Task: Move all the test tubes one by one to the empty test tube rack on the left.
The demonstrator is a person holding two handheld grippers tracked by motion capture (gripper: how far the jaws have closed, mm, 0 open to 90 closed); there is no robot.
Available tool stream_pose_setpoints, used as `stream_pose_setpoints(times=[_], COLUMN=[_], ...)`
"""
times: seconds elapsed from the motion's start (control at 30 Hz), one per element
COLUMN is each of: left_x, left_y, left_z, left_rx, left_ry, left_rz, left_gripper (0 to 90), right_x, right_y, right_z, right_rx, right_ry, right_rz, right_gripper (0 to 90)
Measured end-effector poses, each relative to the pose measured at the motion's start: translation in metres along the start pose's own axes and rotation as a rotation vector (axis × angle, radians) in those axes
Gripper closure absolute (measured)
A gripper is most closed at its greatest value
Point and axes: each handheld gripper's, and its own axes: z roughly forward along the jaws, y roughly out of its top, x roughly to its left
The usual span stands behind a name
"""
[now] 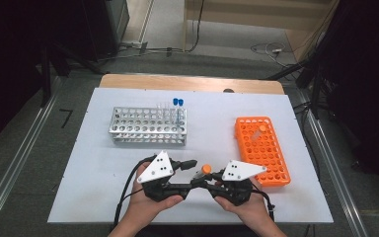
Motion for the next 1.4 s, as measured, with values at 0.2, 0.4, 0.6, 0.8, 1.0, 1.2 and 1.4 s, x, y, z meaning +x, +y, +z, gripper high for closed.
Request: stream_pose_setpoints(times=[0.2,0.4,0.6,0.8,1.0,1.2,1.4], left_x=[-0.004,-0.002,0.002,0.007,0.018,0.034,0.057], left_y=[0.001,0.000,0.000,0.001,0.001,0.000,0.001], left_z=[0.005,0.006,0.002,-0.002,-0.008,-0.018,-0.033], left_rx=[0.006,0.016,0.009,-0.019,-0.036,-0.055,-0.085], left_ry=[-0.014,-0.013,0.015,0.028,0.063,0.112,0.182], left_rz=[0.011,0.011,0.007,-0.014,-0.040,-0.061,-0.101], left_gripper=[61.9,67.4,73.9,74.9,75.0,75.0,75.0], right_x=[0.005,0.005,0.003,-0.004,-0.016,-0.031,-0.052], right_y=[0.001,0.000,-0.001,-0.004,-0.009,-0.017,-0.028], right_z=[0.003,0.004,0.004,-0.003,-0.018,-0.038,-0.060], right_rx=[0.011,0.017,0.013,-0.006,-0.041,-0.055,-0.062], right_ry=[0.018,0.029,0.042,0.051,0.018,-0.022,-0.072], right_rz=[-0.010,-0.010,0.004,0.012,0.030,0.058,0.097], right_gripper=[73.2,73.2,72.9,65.3,44.1,20.9,3.5])
